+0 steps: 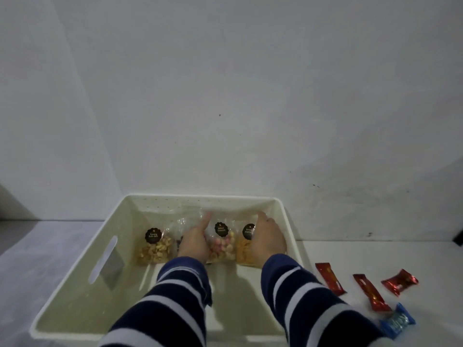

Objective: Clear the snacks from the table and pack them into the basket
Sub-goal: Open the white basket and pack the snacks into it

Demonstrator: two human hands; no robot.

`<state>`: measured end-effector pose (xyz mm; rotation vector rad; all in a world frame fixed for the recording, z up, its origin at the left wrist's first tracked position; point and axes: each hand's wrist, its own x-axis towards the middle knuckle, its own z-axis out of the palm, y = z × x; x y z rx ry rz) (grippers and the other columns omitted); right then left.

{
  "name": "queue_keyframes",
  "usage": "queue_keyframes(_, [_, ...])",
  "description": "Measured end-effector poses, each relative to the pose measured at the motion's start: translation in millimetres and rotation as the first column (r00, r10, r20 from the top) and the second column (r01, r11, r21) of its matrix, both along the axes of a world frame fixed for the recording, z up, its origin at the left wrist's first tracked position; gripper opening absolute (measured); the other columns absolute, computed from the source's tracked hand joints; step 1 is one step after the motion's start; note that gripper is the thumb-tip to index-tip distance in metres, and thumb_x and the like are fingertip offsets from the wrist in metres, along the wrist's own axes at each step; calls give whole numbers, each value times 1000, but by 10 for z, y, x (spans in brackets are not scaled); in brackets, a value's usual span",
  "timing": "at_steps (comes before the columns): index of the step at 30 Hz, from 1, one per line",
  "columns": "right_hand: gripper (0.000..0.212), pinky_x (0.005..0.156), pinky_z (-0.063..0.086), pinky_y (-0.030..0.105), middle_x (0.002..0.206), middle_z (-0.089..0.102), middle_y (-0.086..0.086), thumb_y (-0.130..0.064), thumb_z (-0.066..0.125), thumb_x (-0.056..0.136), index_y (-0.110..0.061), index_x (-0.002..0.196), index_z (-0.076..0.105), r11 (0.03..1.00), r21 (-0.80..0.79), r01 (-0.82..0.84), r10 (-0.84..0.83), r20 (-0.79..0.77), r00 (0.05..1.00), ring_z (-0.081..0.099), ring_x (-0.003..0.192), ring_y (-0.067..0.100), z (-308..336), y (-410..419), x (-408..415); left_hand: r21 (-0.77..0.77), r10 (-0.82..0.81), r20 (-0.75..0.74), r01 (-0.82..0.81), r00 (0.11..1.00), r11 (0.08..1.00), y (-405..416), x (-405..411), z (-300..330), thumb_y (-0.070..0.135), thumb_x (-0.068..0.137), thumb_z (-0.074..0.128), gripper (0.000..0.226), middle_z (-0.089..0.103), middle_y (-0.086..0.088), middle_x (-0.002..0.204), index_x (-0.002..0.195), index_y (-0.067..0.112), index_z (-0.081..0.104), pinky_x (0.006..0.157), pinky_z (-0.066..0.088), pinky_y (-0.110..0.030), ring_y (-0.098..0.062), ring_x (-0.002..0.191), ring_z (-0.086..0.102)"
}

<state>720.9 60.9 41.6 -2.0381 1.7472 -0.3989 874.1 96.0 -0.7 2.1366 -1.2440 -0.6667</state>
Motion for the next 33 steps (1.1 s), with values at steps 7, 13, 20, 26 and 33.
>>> queue_keyframes(7, [46,81,41,27,125,51,9,4,42,90,-14,132,40,997,40,73,-76,88,993,51,97,19,-249,-108,76,64,-63,9,62,998,996,-113,16,-346,-15,83,50,104,31,-18,148,145,51,-1,107,38,-48,-33,130,41])
queue_keyframes(13, [58,85,48,32,130,53,13,4,42,90,-15,143,32,983,183,19,-27,46,999,56,113,29,-9,-62,19,145,-41,59,33,997,989,-91,0,-90,-19,81,42,98,21,-18,150,149,41,4,102,45,-40,-32,123,47])
queue_keyframes(20, [48,88,44,25,136,51,9,-1,50,91,-9,138,43,983,173,-67,43,137,990,54,119,25,597,171,-324,138,-59,189,33,980,990,209,-287,640,-8,85,47,76,26,-16,150,150,24,21,85,45,-29,-33,125,47])
queue_keyframes(26, [44,93,41,25,137,51,4,-15,54,90,-17,133,52,989,103,-108,94,131,987,53,120,22,898,529,-1068,99,-268,195,253,943,962,533,-1020,1098,19,93,53,52,50,-5,139,142,23,39,93,45,-30,-22,117,53])
queue_keyframes(33, [38,101,43,30,136,54,7,-17,52,92,-11,129,56,982,188,-19,20,-8,1000,54,121,25,725,1174,-2563,82,-441,189,433,877,898,972,-2373,1054,23,93,53,42,53,-2,135,135,22,48,97,39,-29,-23,120,52])
